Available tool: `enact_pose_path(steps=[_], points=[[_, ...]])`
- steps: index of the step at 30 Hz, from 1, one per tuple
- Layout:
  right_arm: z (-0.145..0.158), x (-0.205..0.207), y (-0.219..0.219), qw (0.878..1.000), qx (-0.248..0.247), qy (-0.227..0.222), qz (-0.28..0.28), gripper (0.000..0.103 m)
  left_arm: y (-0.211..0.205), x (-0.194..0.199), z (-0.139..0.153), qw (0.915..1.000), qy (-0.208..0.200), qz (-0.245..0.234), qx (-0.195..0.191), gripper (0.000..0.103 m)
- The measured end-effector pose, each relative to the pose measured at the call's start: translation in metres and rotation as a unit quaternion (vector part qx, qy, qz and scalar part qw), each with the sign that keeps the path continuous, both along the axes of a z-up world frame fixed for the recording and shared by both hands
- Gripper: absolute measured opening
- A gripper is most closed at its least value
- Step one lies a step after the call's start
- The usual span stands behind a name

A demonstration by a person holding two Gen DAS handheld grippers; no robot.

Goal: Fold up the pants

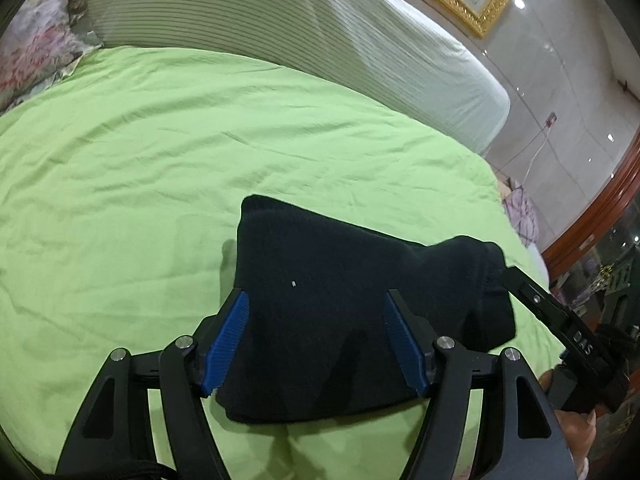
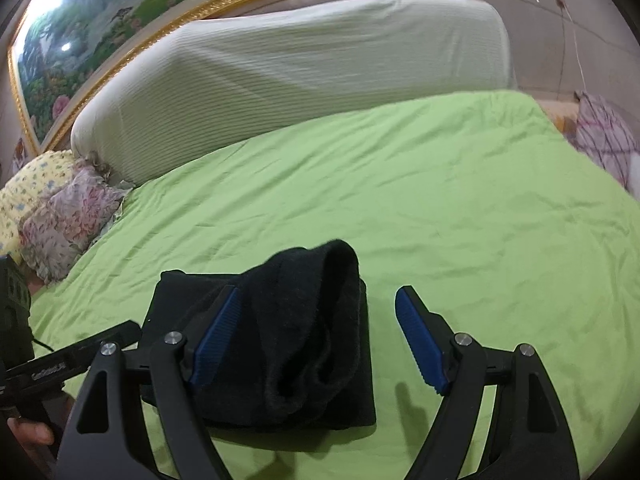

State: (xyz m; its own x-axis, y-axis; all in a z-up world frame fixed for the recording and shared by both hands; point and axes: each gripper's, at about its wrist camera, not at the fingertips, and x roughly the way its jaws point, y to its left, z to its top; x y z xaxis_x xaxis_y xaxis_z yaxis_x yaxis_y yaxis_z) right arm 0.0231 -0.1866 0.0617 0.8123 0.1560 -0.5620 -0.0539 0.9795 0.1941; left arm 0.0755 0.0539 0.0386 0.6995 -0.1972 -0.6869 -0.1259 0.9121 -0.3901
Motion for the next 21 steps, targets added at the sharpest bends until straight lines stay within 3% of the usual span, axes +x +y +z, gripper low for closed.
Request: enact_pose_path(steps=[7,12,17,21], points=[[-0.011,0.01,0.001,1.0,0.003,0.024,-0.003,0.08,-0.003,0.022,-0.001,0.9998,0.007,-0.02,0.006,0.073],[-0.013,0.019,0.004,0.999,-0.012,0.035,0.001,0.08,-0.014,0.037,-0.009,0.9976,0.028,-0.013,0.062,0.073],[-0.021,0.016,-0.009,0.999,-0.017,0.04,-0.018,0.088,-0.006,0.044,-0.017,0.9968,0.04,-0.001,0.069,0.073],[-0.031,0.016,-0.026,0.998,-0.005,0.052,-0.036,0.091,0.004,0.05,-0.029,0.9974,0.056,0.007,0.044,0.073]])
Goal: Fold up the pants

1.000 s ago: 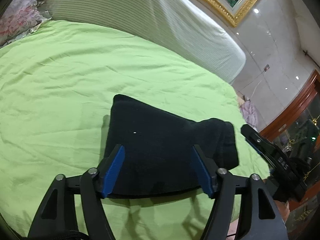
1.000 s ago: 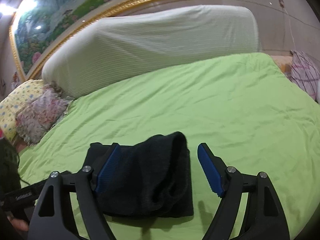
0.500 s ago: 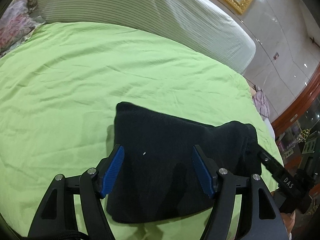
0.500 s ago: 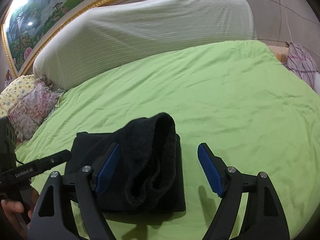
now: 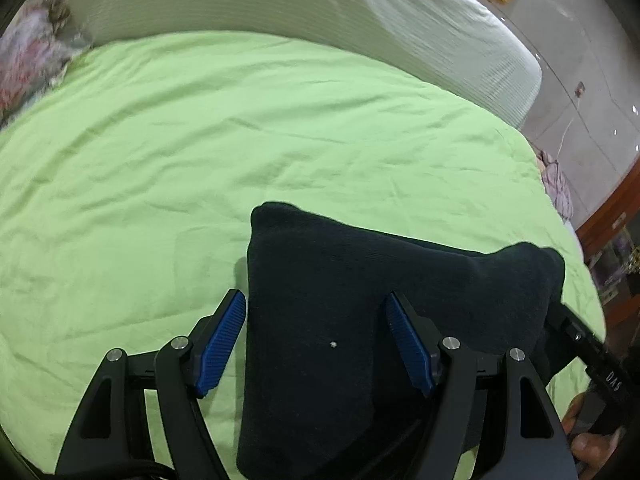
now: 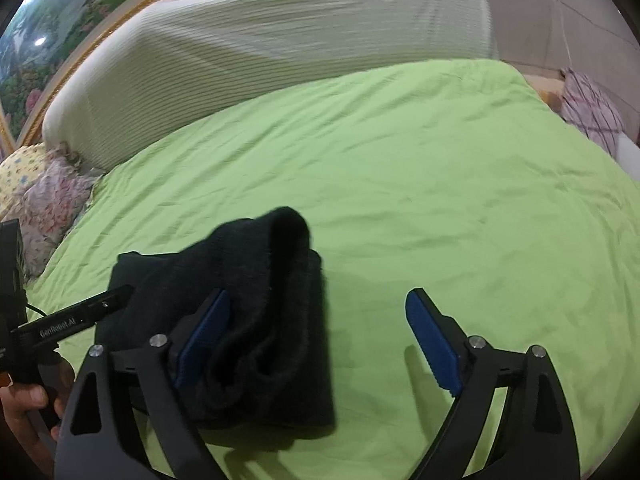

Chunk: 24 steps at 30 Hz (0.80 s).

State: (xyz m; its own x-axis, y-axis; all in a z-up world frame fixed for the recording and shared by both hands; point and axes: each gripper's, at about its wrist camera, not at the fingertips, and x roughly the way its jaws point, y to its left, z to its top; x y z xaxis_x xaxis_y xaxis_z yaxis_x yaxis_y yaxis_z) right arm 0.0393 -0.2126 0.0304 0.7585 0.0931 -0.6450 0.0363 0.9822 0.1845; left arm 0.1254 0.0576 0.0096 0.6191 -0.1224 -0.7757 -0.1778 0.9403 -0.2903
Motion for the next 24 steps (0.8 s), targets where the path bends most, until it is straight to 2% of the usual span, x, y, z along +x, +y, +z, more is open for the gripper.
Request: enact_pose_path(steps=[2,5,8,12,17,21,24], points=[[-0.005,0.001,-0.003,1.0,-0.002,0.0,-0.003,0.091,0.003,0.003,-0.004,1.0,0.004,0.002,-0.007,0.073],[-0.015,0.002,-0.003,1.0,-0.028,0.01,-0.008,0.091,0.001,0.006,-0.009,1.0,0.006,0.002,0.004,0.074],[-0.025,0.003,-0.011,1.0,-0.007,0.016,-0.012,0.092,0.004,0.01,-0.019,0.9998,0.017,0.004,-0.003,0.075],[-0.022,0.003,-0.01,1.0,-0.016,0.013,-0.013,0.094,0.007,0.011,-0.021,0.9997,0.02,0.007,-0.014,0.076],[-0.011,-0.003,-0.011,1.0,0.024,0.004,0.001,0.094,0.012,-0.004,-0.011,0.9997,0.017,0.012,-0.014,0.076],[-0.008,-0.005,-0.007,0.999,0.044,0.007,0.017,0.094,0.019,-0.023,-0.007,0.9989,0.013,0.018,-0.041,0.074],[-0.007,-0.005,-0.005,0.996,0.08,0.007,0.04,0.094,0.017,-0.032,-0.007,0.9987,0.012,0.014,-0.048,0.074]])
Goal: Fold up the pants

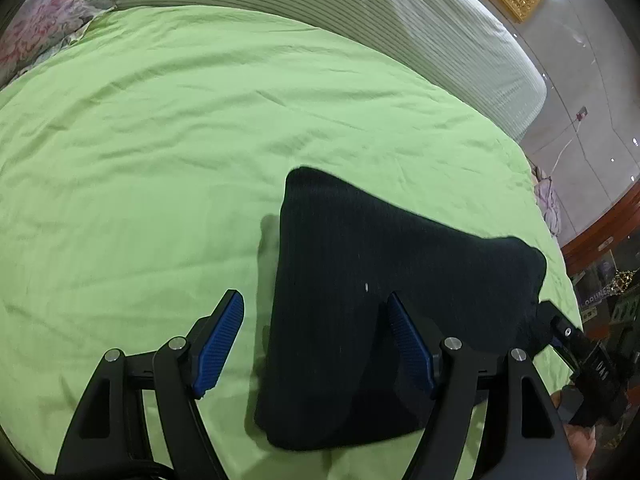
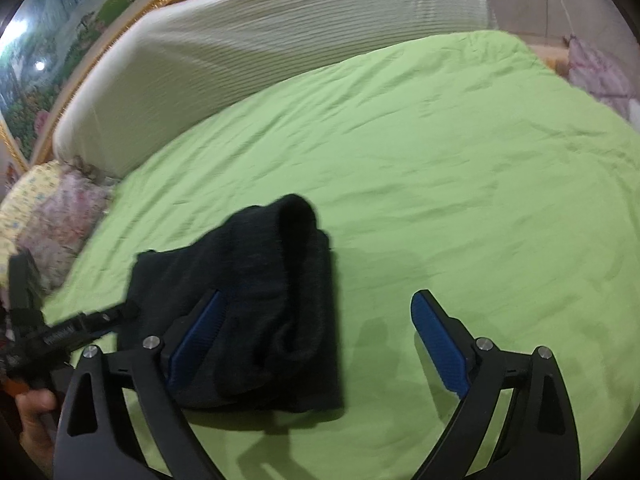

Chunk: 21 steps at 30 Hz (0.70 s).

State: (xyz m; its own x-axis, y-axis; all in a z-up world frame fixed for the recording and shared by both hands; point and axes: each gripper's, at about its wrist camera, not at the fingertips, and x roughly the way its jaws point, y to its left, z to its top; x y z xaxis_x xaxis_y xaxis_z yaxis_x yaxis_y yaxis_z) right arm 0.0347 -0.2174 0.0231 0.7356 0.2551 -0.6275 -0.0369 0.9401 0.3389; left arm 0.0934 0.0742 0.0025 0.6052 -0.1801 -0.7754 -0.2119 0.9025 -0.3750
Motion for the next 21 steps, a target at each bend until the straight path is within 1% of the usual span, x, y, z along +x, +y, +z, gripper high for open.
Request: enact_pose_path(steps=[1,3,4,5,8,9,11,12,14,16,20,21], points=[[-0.002,0.002,0.002,1.0,0.01,0.003,0.014,0.091,-0.001,-0.001,-0.002,1.0,0.002,-0.004,-0.002,0.074],[-0.01,0.007,0.005,1.0,-0.002,0.018,0.019,0.07,-0.003,0.0,-0.008,0.9999,0.007,-0.007,0.007,0.076],[-0.015,0.008,0.005,0.999,0.003,0.023,0.026,0.056,-0.002,0.0,-0.011,0.9999,0.009,-0.007,0.007,0.076],[-0.018,0.008,0.003,0.999,0.016,0.021,0.033,0.05,0.0,0.001,-0.014,0.9999,0.01,-0.007,-0.003,0.076],[-0.026,0.008,-0.005,0.999,0.029,0.011,0.045,0.05,0.005,0.005,-0.02,0.9998,0.013,-0.004,-0.014,0.076],[-0.029,0.009,-0.008,0.998,0.047,0.013,0.049,0.05,0.007,0.006,-0.023,0.9996,0.016,-0.005,-0.021,0.076],[-0.035,0.011,-0.015,0.995,0.084,0.025,0.055,0.05,0.012,0.007,-0.029,0.9987,0.019,-0.003,-0.048,0.076],[-0.04,0.012,-0.019,0.992,0.106,0.029,0.059,0.05,0.013,0.005,-0.03,0.9984,0.019,-0.002,-0.054,0.076],[-0.043,0.015,-0.024,0.989,0.126,0.032,0.064,0.05,0.011,0.005,-0.031,0.9984,0.017,-0.004,-0.054,0.075],[-0.045,0.016,-0.023,0.988,0.129,0.037,0.07,0.05,0.005,0.007,-0.031,0.9987,0.017,-0.005,-0.048,0.072],[-0.045,0.019,-0.019,0.986,0.134,0.056,0.081,0.052,-0.002,0.008,-0.032,0.9981,0.022,-0.01,-0.057,0.068],[-0.046,0.018,-0.019,0.985,0.136,0.06,0.083,0.052,-0.003,0.009,-0.032,0.9978,0.021,-0.009,-0.062,0.063]])
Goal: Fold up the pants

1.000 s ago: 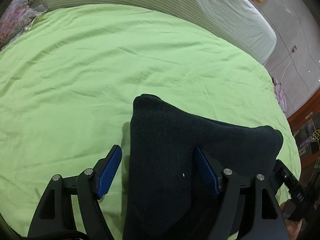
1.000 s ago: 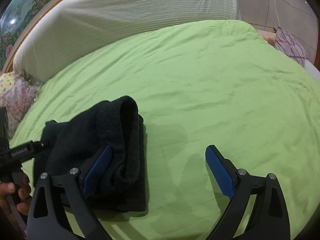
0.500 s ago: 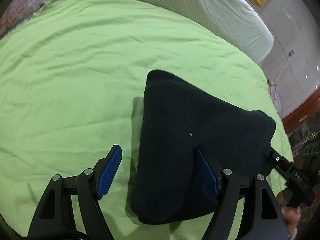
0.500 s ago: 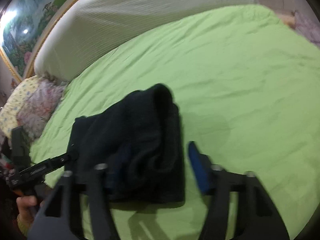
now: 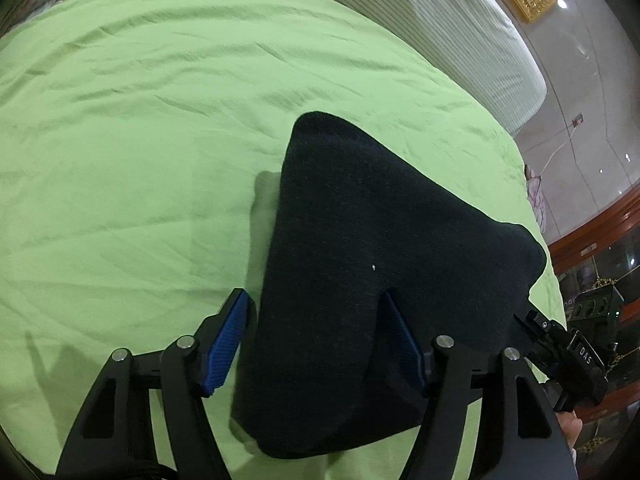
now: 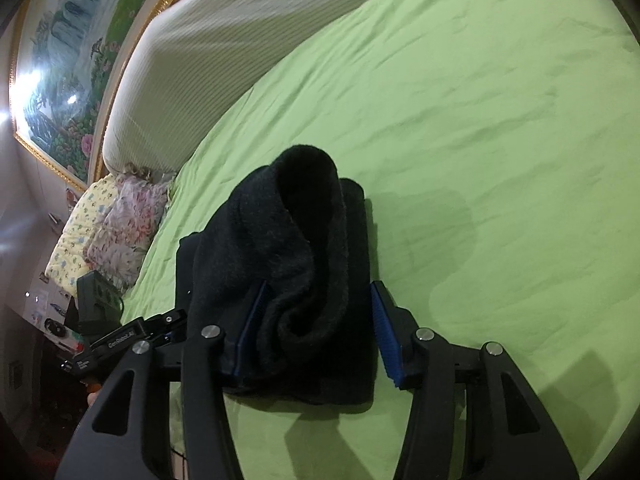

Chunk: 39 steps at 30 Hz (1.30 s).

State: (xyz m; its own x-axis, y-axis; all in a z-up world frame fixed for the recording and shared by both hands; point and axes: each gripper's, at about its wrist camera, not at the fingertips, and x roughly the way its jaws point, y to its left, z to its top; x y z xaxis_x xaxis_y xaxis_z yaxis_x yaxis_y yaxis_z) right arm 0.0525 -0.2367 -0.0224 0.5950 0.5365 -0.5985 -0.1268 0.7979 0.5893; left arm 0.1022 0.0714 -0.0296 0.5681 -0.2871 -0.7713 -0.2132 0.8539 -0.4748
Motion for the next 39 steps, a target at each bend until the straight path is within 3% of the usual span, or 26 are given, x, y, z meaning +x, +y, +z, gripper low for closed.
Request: enact_pose_path(steps=[4,10,16,28,39], points=[[0.001,-0.001,-0.001,1.0,0.004,0.006,-0.002,0.051,-0.005,-0.003,0.004,1.0,-0.008,-0.002,-0.001,0.051],[0.018,-0.015,0.012,0.999,0.012,-0.039,-0.001,0.042,-0.007,-0.012,0.018,0.9992,-0.037,-0.009,0.009,0.033],[0.038,-0.016,0.024,0.998,0.017,-0.066,0.015,0.04,-0.002,-0.029,0.041,0.9981,-0.061,-0.001,-0.007,0.03],[0.055,0.011,0.095,0.992,0.019,-0.091,0.081,0.04,0.06,-0.063,0.084,0.9912,-0.114,0.061,0.03,0.029],[0.046,0.057,0.157,0.99,0.002,-0.083,0.117,0.04,0.128,-0.054,0.076,0.9865,-0.103,0.115,0.056,0.03]])
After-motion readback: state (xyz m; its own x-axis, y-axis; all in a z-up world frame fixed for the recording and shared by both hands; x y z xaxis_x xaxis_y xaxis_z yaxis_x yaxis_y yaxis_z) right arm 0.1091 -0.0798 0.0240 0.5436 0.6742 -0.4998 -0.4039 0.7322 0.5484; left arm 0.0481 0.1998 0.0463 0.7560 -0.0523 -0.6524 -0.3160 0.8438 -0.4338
